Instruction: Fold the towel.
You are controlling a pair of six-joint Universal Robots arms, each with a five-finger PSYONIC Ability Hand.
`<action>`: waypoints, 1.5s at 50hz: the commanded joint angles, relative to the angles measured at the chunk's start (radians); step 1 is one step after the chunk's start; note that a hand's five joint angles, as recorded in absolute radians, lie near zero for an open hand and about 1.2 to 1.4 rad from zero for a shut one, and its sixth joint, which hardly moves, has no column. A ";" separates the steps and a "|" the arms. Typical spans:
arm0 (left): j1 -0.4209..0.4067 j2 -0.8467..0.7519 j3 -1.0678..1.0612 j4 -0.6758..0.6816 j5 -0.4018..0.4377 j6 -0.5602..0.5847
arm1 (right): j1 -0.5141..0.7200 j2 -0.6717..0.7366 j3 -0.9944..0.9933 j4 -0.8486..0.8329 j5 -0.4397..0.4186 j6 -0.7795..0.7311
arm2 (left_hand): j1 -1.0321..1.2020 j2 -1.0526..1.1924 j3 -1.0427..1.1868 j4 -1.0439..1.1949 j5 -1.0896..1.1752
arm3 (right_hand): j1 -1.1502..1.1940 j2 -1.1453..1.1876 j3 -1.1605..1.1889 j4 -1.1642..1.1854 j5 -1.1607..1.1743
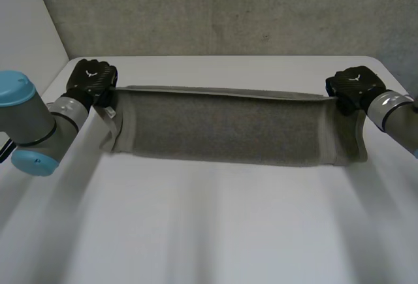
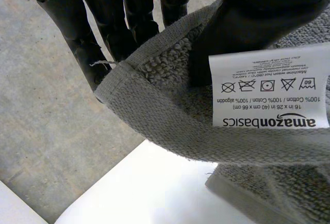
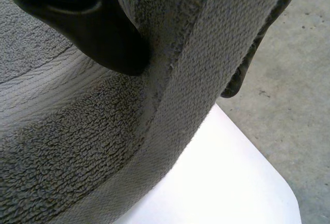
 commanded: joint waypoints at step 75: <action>-0.090 0.222 -0.327 -0.007 -0.085 -0.001 | 0.036 -0.346 0.640 -0.266 0.079 0.204 | -1.129 -1.164 -1.158 -1.171 -1.134 | -1.162 -1.143 -1.156 -1.155 -1.174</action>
